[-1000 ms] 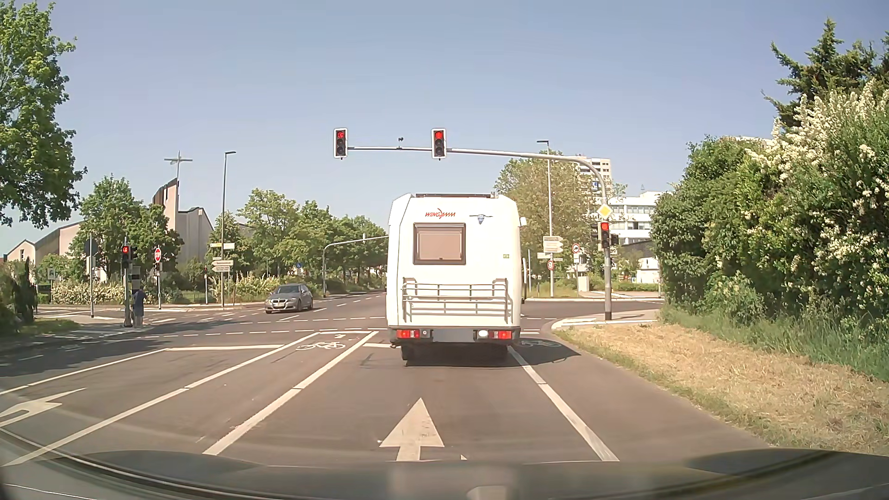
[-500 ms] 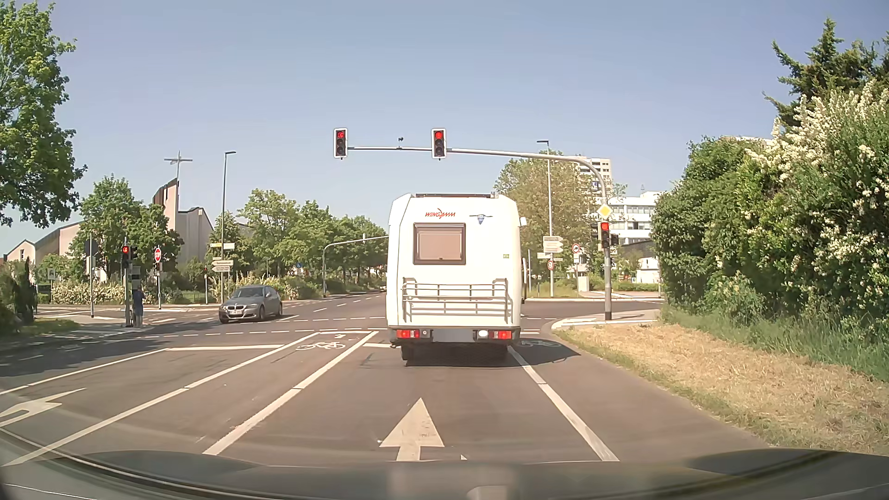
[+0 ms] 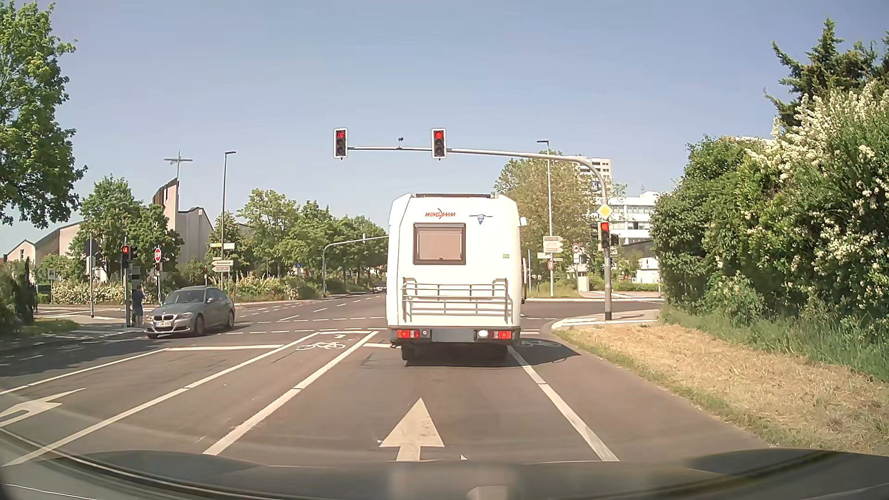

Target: Follow the waypoints while adhering to traffic rules and regulations

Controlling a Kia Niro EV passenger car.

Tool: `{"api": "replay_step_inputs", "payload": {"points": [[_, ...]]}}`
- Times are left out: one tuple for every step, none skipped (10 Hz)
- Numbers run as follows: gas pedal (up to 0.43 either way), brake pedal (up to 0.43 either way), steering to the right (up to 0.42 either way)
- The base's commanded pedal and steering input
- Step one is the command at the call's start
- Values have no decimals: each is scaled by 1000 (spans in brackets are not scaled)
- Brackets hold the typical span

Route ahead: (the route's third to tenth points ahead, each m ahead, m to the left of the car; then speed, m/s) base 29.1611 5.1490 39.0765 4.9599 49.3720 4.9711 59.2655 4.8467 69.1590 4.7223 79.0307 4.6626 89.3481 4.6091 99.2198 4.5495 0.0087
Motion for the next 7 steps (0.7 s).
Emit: {"api": "replay_step_inputs", "payload": {"points": [[0, 293, 5], [0, 293, 5], [0, 293, 5], [0, 293, 5], [0, 293, 5], [0, 299, 5], [0, 293, 5]]}}
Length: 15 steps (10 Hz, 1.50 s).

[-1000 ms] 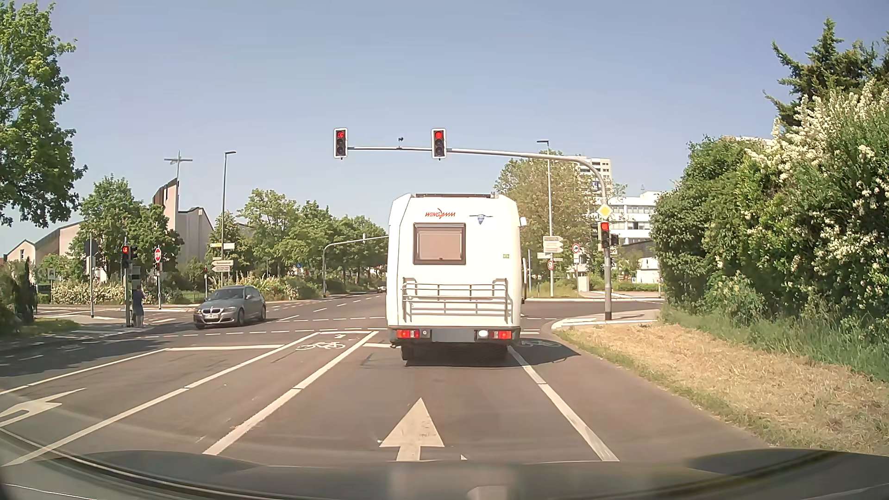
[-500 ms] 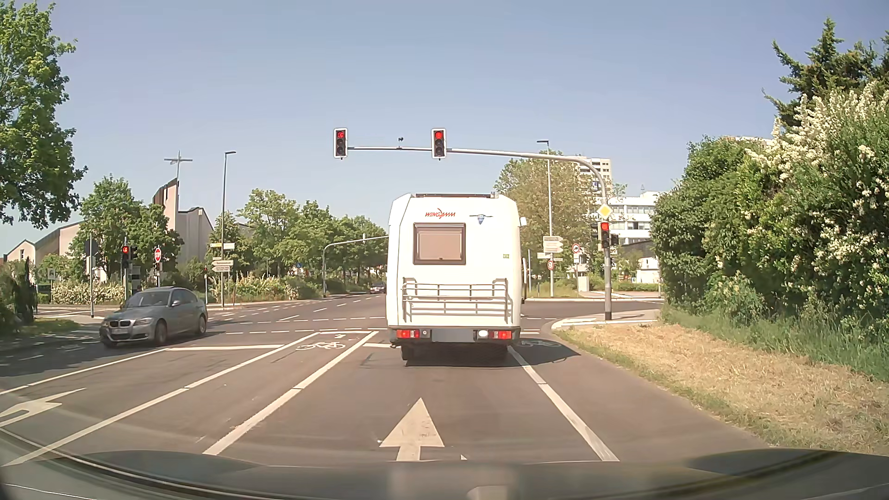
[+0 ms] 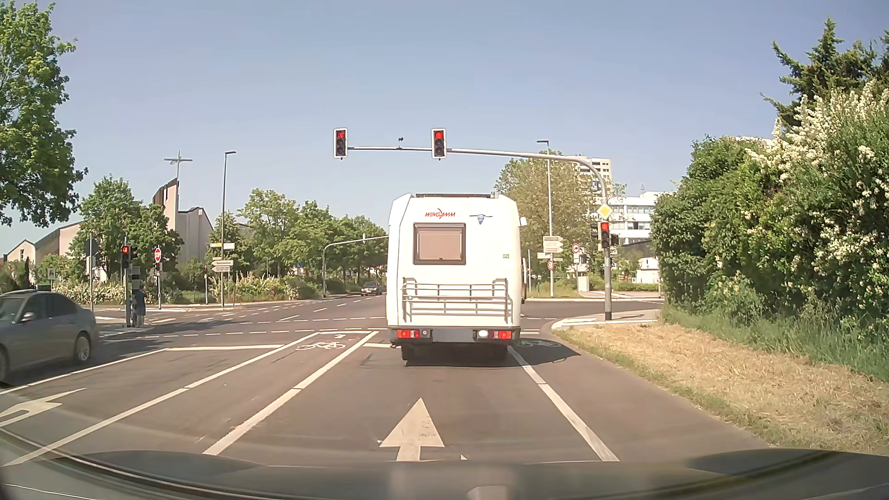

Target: Follow the waypoints while adhering to traffic rules and regulations

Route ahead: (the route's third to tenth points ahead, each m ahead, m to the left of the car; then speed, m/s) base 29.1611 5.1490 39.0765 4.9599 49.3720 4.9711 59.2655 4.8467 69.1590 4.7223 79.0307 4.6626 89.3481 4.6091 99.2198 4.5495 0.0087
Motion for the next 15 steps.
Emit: {"api": "replay_step_inputs", "payload": {"points": [[0, 293, 5], [0, 299, 5], [0, 293, 5], [0, 293, 5], [0, 293, 5], [0, 299, 5], [0, 299, 5], [0, 293, 5], [0, 293, 5], [0, 293, 5], [0, 293, 5], [0, 293, 5], [0, 293, 5], [0, 293, 5], [0, 293, 5]]}}
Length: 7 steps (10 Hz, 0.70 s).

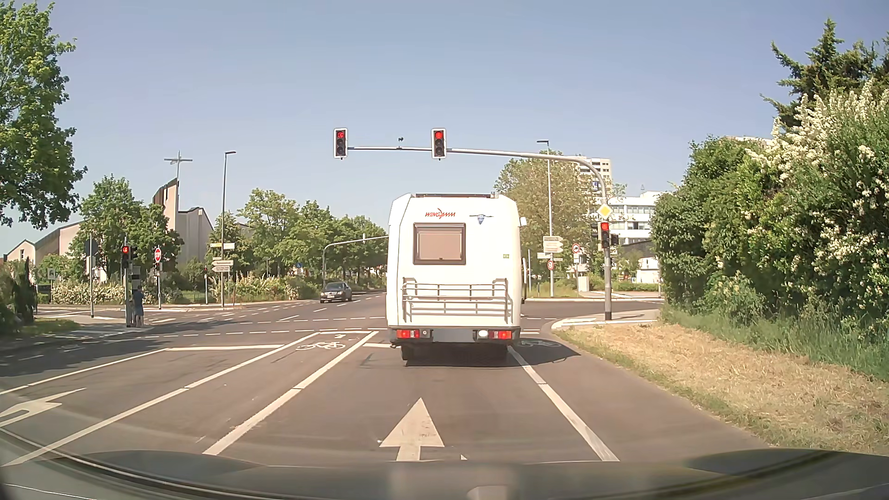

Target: Follow the waypoints while adhering to traffic rules and regulations

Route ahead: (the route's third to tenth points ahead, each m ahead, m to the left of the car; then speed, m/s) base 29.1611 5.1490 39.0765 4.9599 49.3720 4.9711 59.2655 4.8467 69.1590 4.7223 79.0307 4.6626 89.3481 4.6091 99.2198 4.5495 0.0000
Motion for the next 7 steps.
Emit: {"api": "replay_step_inputs", "payload": {"points": [[0, 299, 5], [0, 293, 5], [0, 293, 5], [0, 299, 5], [0, 293, 5], [0, 299, 5], [0, 293, 5]]}}
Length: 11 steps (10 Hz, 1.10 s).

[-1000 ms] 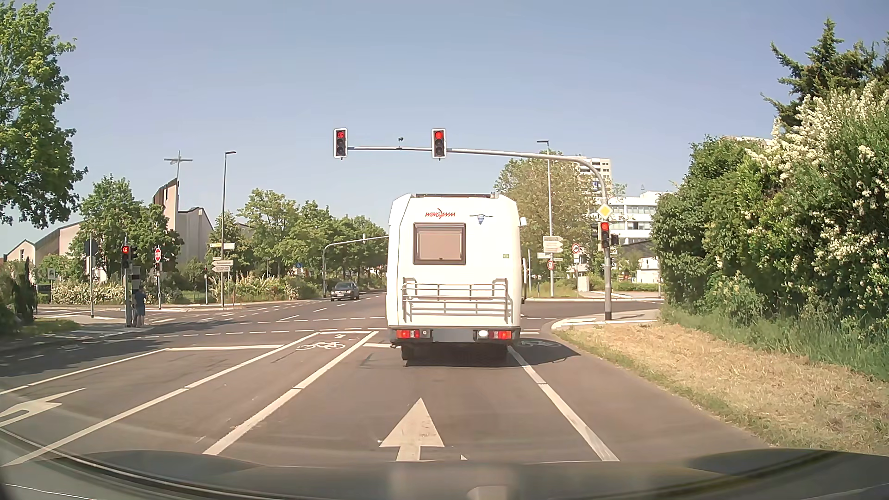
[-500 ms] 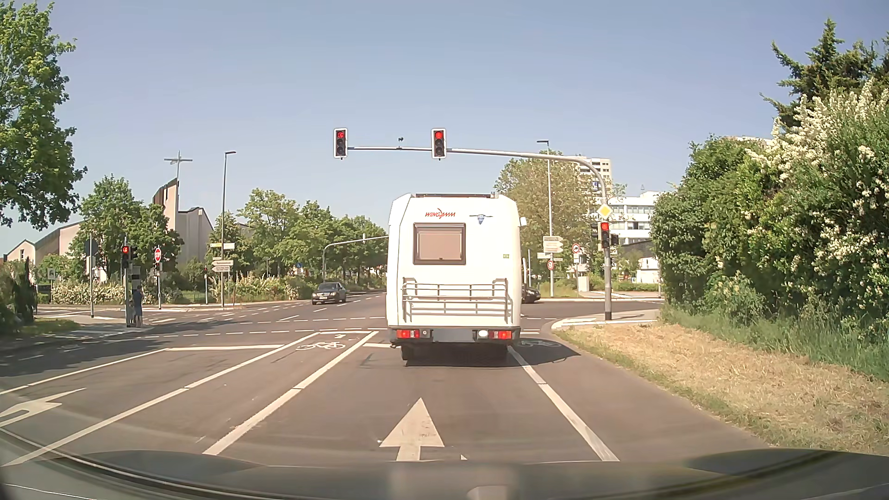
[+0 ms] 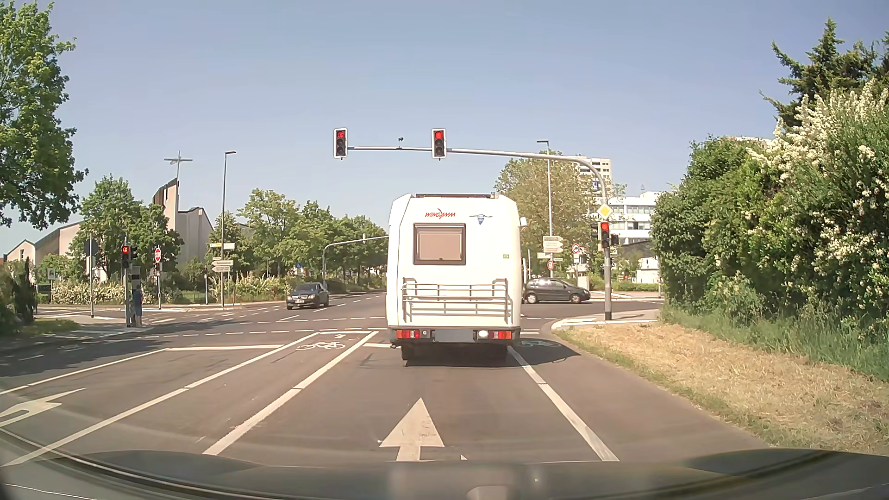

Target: Follow the waypoints while adhering to traffic rules and regulations

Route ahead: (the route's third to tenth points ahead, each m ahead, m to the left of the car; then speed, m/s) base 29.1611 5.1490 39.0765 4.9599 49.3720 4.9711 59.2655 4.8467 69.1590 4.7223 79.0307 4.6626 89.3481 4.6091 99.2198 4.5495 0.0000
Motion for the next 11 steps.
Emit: {"api": "replay_step_inputs", "payload": {"points": [[0, 293, 5], [0, 299, 5], [0, 293, 5], [0, 293, 5], [0, 293, 5], [0, 293, 5], [0, 293, 5], [0, 293, 5], [0, 293, 5], [0, 293, 5], [0, 293, 5]]}}
